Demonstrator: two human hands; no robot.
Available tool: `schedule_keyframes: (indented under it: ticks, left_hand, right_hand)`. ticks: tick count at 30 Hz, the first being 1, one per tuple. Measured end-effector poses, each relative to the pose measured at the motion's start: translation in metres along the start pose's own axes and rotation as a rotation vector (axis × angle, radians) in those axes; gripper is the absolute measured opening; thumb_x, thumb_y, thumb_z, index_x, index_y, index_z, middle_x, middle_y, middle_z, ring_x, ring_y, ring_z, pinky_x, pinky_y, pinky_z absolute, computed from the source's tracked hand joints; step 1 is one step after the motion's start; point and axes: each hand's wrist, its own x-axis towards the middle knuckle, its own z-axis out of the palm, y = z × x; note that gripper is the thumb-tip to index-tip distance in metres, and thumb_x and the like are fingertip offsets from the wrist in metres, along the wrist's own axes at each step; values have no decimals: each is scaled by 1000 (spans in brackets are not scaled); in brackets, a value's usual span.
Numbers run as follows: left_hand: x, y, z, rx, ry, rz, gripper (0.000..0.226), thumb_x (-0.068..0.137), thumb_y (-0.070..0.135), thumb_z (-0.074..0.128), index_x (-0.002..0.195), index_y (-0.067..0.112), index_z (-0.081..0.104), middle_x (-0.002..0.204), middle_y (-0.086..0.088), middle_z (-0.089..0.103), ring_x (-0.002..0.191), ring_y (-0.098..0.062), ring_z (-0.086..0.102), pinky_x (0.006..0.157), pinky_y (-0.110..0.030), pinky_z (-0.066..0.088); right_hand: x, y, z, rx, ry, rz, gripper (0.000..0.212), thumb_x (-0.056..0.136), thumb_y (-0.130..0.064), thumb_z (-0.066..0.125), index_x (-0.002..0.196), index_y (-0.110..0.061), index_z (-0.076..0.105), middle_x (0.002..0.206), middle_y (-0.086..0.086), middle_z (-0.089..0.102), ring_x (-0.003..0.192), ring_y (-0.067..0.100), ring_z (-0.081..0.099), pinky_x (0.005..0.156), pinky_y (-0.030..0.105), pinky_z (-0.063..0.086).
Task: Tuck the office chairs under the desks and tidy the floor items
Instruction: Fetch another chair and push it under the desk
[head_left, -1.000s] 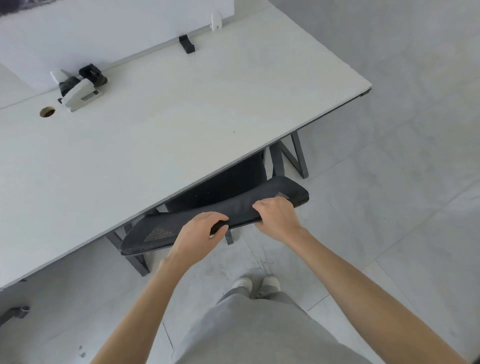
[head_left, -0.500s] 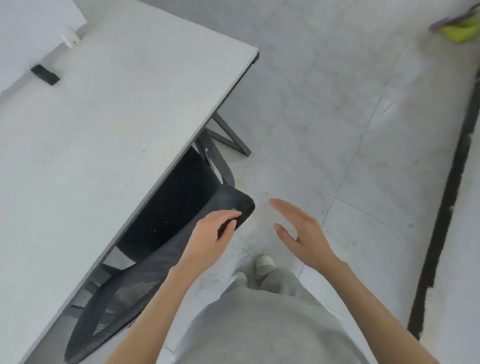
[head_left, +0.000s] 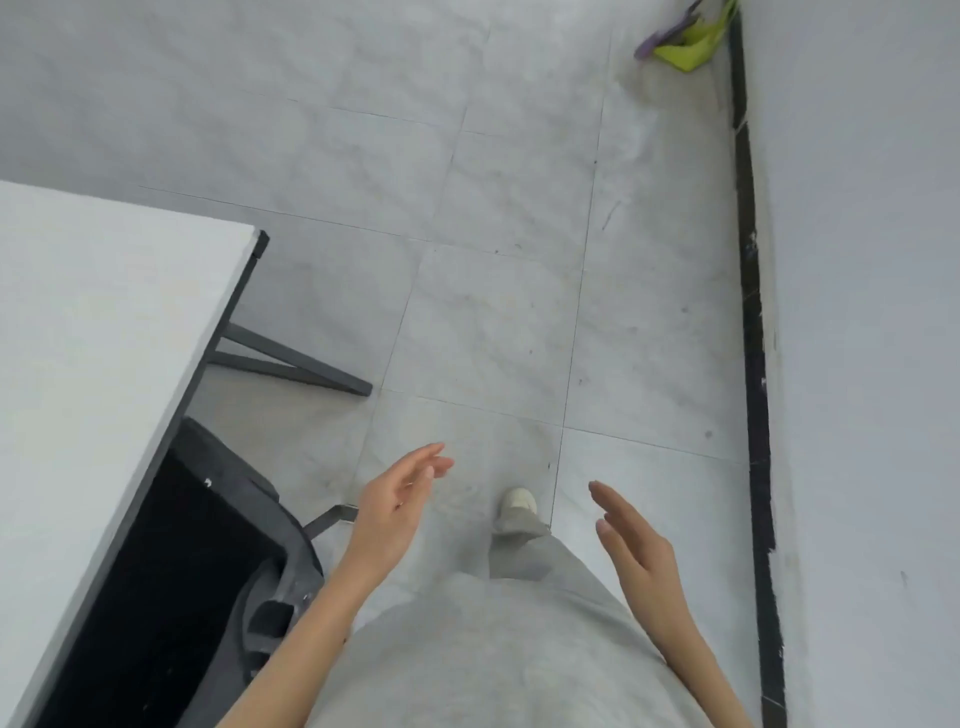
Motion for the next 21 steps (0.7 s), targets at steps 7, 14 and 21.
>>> schedule_keyframes:
  ticks: [7, 14, 21]
  left_hand:
    - [87, 31, 13, -89, 249, -107, 31, 83, 42, 45, 108, 32, 59, 103, 17, 68, 96, -2, 64, 87, -28, 47]
    - [239, 49, -11, -166, 380, -131, 25, 85, 28, 43, 105, 31, 59, 98, 18, 70, 84, -6, 67, 80, -20, 49]
    - [462, 140, -98, -168, 383, 25, 25, 90, 28, 44, 109, 27, 59, 91, 20, 71, 85, -8, 68, 82, -18, 50]
  right_hand:
    - [216, -110, -52, -194, -197, -203, 42, 89, -33, 46, 130, -24, 52, 130, -18, 53, 118, -4, 48, 93, 0, 32]
    - [396, -170, -19, -128, -266, -211, 32, 96, -14, 46, 124, -26, 55, 121, -14, 59, 105, -20, 49, 89, 4, 39]
    - [523, -218, 7, -82, -167, -52, 32, 95, -9, 47, 111, -33, 59, 117, -15, 63, 109, -4, 57, 100, 27, 43]
